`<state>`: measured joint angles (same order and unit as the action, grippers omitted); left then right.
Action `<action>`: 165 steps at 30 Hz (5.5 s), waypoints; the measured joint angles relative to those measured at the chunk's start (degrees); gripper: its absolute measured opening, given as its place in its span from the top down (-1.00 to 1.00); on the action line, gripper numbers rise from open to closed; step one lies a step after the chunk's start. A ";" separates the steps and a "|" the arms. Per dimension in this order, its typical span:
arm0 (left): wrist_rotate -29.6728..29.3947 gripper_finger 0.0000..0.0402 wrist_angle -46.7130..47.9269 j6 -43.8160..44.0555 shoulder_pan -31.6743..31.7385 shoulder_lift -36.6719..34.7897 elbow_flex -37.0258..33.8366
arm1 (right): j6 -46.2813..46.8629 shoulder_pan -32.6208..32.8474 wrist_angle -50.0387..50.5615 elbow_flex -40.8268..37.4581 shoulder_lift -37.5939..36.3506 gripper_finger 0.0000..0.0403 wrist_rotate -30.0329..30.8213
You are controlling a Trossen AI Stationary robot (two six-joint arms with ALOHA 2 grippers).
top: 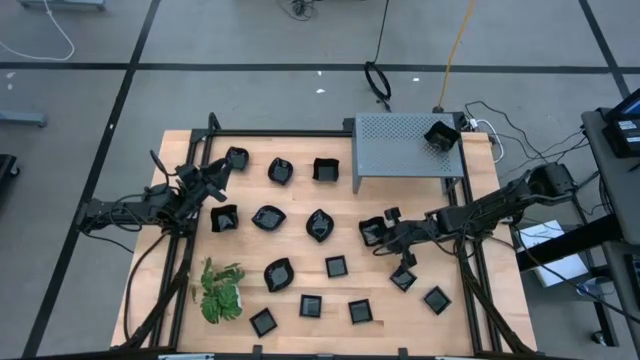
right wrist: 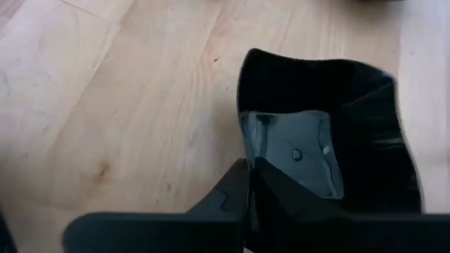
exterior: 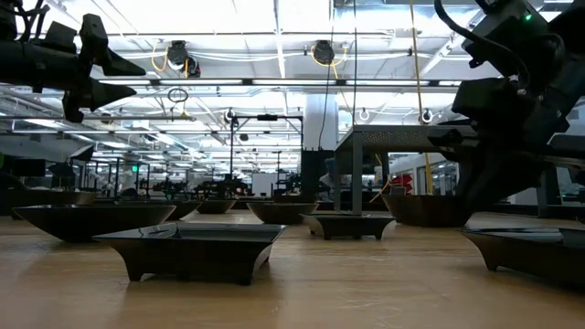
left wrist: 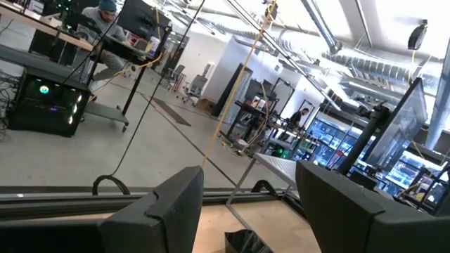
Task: Pick & Place Mini shaped plates
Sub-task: Stack the distorted square plate on top of the other distorted square plate, then put the square plate on the shelf
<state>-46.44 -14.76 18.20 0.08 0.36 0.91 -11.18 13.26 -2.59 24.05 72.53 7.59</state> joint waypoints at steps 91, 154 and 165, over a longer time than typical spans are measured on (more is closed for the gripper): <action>0.00 -0.14 -0.02 0.00 0.00 0.00 0.00 | 11.35 -49.08 70.65 50.27 -13.75 0.46 -2.91; 0.00 -0.14 0.00 0.00 0.02 0.02 -0.02 | -12.04 8.11 19.80 12.00 9.02 0.53 -19.86; 0.00 -0.14 -0.01 0.00 0.01 0.00 -0.01 | -3.33 8.13 15.68 11.85 8.59 0.95 -19.78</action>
<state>-46.44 -14.78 18.20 0.08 0.36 0.90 -14.51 21.39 13.09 35.90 81.12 -12.20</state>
